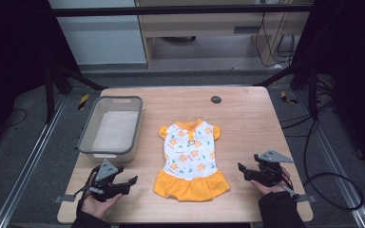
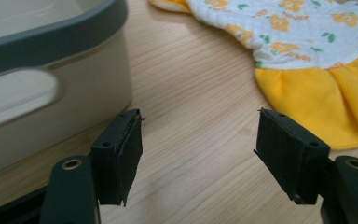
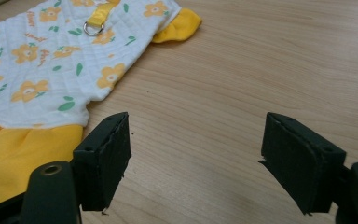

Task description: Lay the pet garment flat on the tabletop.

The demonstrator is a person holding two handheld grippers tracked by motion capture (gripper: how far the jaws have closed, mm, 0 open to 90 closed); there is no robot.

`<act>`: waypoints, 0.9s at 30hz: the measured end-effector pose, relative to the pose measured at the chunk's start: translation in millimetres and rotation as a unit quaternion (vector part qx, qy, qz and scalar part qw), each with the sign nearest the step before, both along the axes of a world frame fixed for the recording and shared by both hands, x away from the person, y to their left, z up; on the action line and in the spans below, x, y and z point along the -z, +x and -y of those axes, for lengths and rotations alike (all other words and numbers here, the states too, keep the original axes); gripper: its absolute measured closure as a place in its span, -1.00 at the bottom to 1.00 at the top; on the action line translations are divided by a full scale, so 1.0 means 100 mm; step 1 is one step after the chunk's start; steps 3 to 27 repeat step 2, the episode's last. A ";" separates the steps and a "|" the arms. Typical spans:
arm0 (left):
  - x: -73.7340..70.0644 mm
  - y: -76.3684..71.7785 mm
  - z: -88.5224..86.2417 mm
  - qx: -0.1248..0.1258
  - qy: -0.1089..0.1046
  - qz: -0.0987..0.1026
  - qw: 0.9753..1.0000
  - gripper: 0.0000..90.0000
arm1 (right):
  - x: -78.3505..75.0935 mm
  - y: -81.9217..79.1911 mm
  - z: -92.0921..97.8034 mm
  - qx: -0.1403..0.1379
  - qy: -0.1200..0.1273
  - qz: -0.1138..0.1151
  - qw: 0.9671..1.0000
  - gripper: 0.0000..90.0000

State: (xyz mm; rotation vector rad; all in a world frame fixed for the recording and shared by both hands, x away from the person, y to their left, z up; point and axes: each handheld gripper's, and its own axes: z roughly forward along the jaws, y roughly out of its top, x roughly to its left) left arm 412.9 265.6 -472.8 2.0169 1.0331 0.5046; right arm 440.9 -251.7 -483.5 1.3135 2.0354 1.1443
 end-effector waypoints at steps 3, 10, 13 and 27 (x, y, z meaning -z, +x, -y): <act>0.01 0.00 -0.03 -0.005 0.000 -0.001 1.000 -0.34 | 0.00 0.00 0.01 0.003 0.004 -0.002 1.000 -0.48; 0.01 0.00 -0.03 -0.005 0.000 -0.001 1.000 -0.34 | 0.00 0.00 0.01 0.003 0.004 -0.002 1.000 -0.48; 0.01 0.00 -0.03 -0.005 0.000 -0.001 1.000 -0.34 | 0.00 0.00 0.01 0.003 0.004 -0.002 1.000 -0.48; 0.01 0.00 -0.03 -0.005 0.000 -0.001 1.000 -0.34 | 0.00 0.00 0.01 0.003 0.004 -0.002 1.000 -0.48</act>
